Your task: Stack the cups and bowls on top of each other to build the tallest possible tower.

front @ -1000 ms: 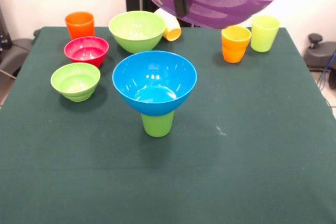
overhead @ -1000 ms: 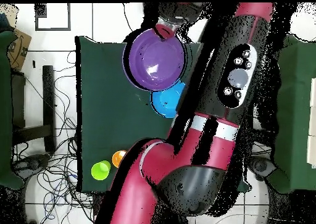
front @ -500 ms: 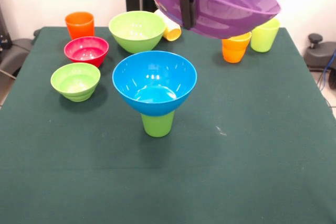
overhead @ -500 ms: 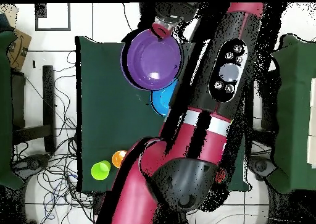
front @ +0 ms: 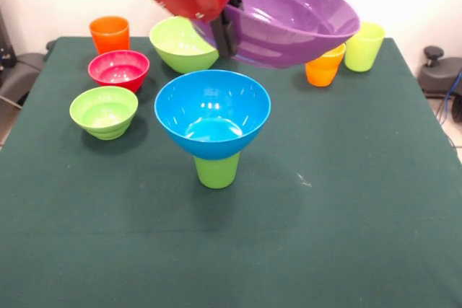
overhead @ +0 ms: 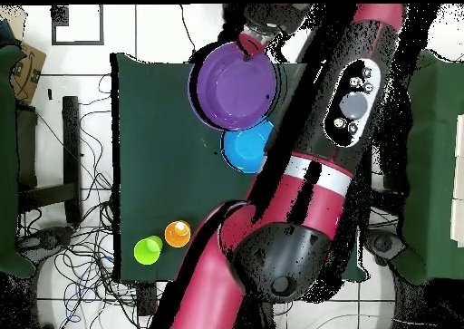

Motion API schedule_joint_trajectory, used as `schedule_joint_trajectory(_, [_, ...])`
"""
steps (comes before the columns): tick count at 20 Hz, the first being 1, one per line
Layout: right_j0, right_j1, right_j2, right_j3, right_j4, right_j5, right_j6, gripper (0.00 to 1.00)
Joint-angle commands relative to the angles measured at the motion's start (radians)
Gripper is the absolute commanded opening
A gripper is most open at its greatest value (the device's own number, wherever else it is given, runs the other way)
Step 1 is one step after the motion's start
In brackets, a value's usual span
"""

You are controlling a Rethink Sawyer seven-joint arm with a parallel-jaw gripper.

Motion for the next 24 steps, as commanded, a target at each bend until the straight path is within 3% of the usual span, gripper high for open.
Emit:
schedule_joint_trajectory(1, [-0.034,0.023,-0.035,0.01,0.072,-0.01,0.021,0.0])
schedule_joint_trajectory(5, [-0.054,0.036,-0.065,0.003,0.132,0.007,0.015,0.0])
schedule_joint_trajectory(19, [-0.053,0.055,0.0,0.017,0.061,-0.015,-0.01,0.0])
schedule_joint_trajectory(24, [-0.059,0.059,-0.048,0.015,0.048,-0.001,0.012,0.0])
